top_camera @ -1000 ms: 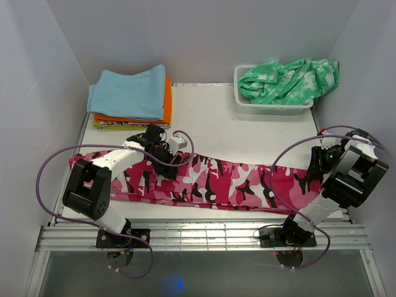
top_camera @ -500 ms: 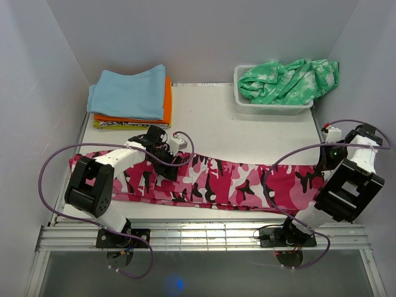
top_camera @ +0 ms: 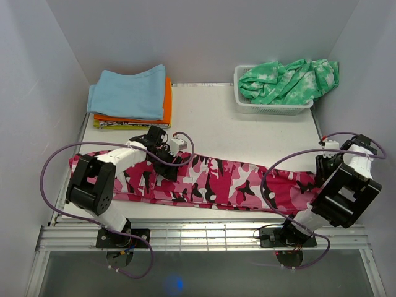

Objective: Fold and stack the trousers
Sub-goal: Fold the trousers

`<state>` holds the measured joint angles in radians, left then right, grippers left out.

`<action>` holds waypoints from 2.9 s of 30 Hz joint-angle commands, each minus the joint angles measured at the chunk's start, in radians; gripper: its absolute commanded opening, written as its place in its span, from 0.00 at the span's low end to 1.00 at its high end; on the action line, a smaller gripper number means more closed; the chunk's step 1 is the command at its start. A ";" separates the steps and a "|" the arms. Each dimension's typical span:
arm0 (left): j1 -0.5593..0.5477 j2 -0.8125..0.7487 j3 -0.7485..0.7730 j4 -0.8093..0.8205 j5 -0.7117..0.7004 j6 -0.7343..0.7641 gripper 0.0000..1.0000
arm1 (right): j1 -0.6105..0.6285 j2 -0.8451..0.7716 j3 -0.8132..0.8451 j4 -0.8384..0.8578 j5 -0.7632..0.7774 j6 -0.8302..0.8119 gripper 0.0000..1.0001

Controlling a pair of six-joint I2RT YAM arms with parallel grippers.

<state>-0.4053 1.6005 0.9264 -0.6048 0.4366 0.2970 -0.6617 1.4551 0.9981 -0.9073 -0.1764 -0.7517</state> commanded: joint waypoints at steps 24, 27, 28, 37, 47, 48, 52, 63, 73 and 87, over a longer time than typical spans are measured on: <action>0.002 0.021 0.032 0.011 0.016 -0.019 0.68 | -0.044 0.066 -0.070 0.028 -0.086 -0.087 0.61; 0.002 0.022 0.035 0.010 0.016 -0.018 0.68 | -0.044 0.091 -0.096 0.071 -0.071 -0.077 0.64; 0.002 0.024 0.037 0.008 0.016 -0.018 0.68 | -0.044 0.093 -0.101 0.093 -0.063 -0.069 0.67; 0.002 0.038 0.041 0.016 0.024 -0.024 0.68 | -0.044 0.080 -0.121 0.125 -0.043 -0.048 0.78; 0.002 0.047 0.043 0.019 0.024 -0.029 0.68 | -0.045 0.117 -0.024 -0.044 -0.153 -0.032 0.09; 0.002 0.047 0.042 0.019 0.025 -0.030 0.68 | -0.045 0.113 0.002 -0.060 -0.155 -0.032 0.08; 0.002 0.039 0.035 0.017 0.024 -0.030 0.68 | -0.045 0.047 0.054 -0.136 -0.157 -0.043 0.08; 0.002 0.041 0.035 0.010 0.031 -0.032 0.68 | -0.044 0.013 -0.032 -0.127 -0.025 -0.049 0.65; 0.002 0.061 0.086 -0.018 0.034 -0.027 0.68 | -0.044 0.092 -0.099 0.013 0.014 0.015 0.66; 0.002 0.065 0.089 -0.021 0.036 -0.024 0.68 | -0.045 0.036 -0.182 0.139 0.083 0.064 0.95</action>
<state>-0.4049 1.6726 0.9882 -0.6220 0.4507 0.2684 -0.7033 1.5154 0.8524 -0.8665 -0.1543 -0.6926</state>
